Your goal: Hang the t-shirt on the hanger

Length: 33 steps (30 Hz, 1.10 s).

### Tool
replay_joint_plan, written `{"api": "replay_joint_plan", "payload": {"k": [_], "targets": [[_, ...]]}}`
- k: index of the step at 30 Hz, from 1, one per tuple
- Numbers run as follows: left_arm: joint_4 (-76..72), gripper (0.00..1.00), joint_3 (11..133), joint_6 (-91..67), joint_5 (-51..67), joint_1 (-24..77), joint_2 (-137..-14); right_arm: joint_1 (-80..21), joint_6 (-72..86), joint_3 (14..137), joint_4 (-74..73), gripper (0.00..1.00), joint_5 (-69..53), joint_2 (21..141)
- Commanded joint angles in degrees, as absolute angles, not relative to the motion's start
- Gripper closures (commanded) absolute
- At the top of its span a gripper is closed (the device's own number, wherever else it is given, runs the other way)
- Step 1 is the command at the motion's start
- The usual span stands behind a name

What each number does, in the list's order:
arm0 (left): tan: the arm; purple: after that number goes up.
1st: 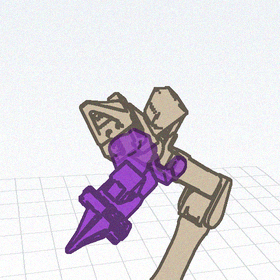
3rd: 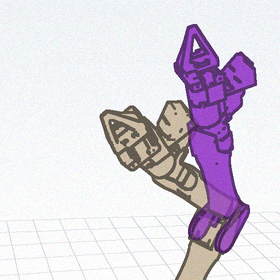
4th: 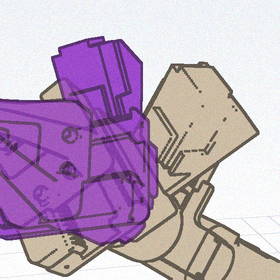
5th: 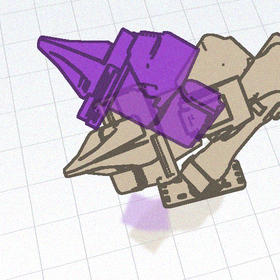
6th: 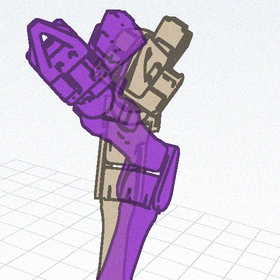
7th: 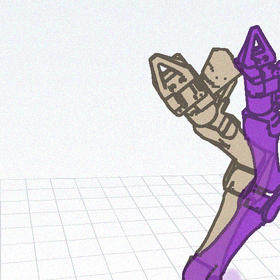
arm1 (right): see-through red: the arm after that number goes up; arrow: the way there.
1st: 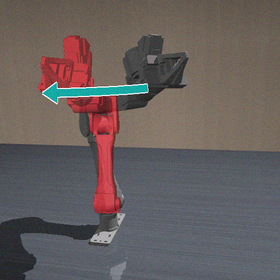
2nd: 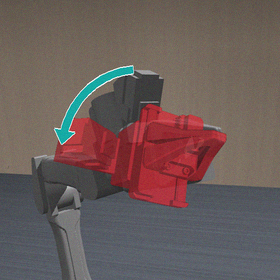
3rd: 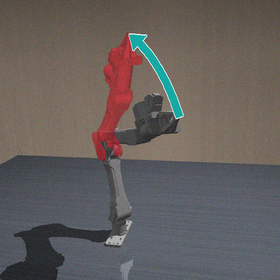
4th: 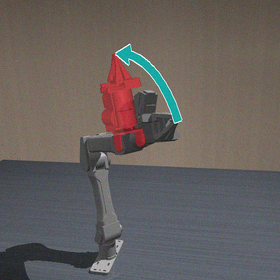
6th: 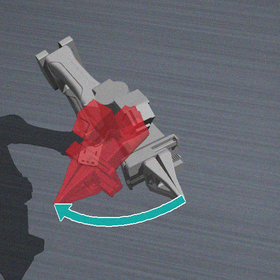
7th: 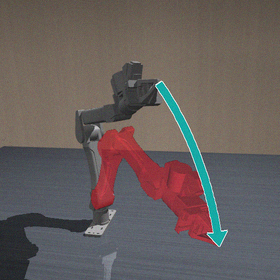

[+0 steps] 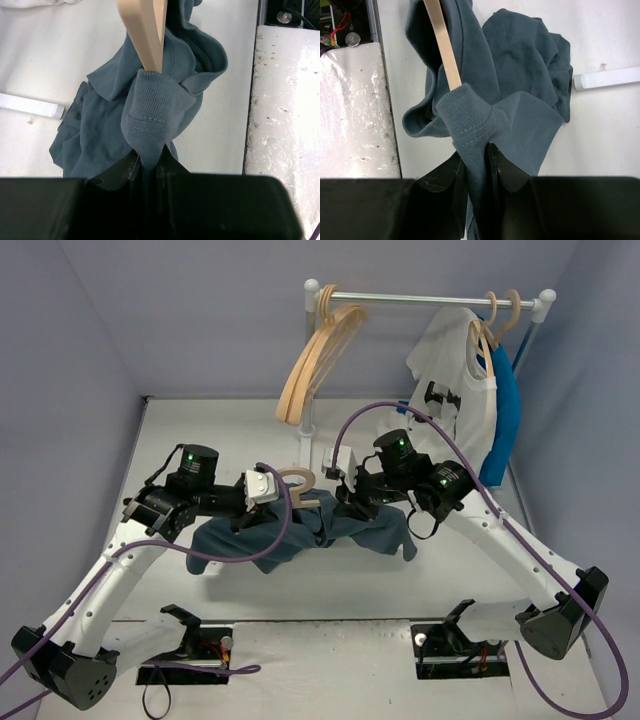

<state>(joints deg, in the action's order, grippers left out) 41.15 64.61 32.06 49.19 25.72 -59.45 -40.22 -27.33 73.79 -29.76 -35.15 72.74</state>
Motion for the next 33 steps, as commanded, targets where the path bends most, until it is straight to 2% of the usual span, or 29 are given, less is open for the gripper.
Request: {"api": "replay_joint_plan", "payload": {"k": [1,16,19,22,24,25,30,32,33], "targets": [[41.36,1.0,69.48,36.1,52.38,25.49,-59.09,-40.25,-28.15,74.09,-28.76,0.85,-34.76,70.42],[43.84,1.0,70.49,38.0,54.69,25.31,-58.8,-40.18,-29.15,72.07,-29.71,0.71,-32.12,68.59],[44.94,1.0,70.69,38.64,54.82,25.31,-58.83,-40.05,-29.44,71.87,-29.82,0.74,-31.79,68.35],[46.24,1.0,70.66,39.12,54.48,25.23,-58.53,-39.9,-29.89,71.54,-29.97,0.83,-31.38,68.02],[46.78,1.0,70.61,39.4,53.77,25.22,-58.34,-39.77,-30.17,71.46,-30.11,0.97,-31.4,67.67],[46.84,1.0,70.49,39.46,53.69,25.22,-58.26,-39.66,-30.23,71.46,-30.23,1.0,-31.5,67.4],[46.93,1.0,71.11,38.83,51.9,25.22,-58.18,-39.63,-30.34,72.51,-30.15,1.0,-33.58,66.57],[46.93,0.95,71.3,38.57,50.18,25.2,-57.97,-39.62,-30.54,73.64,-30.31,1.0,-33.44,66.12],[46.93,0.89,71.46,38.47,48.75,25.02,-57.63,-39.45,-30.87,74.31,-30.24,1.0,-33.05,65.61]]}}
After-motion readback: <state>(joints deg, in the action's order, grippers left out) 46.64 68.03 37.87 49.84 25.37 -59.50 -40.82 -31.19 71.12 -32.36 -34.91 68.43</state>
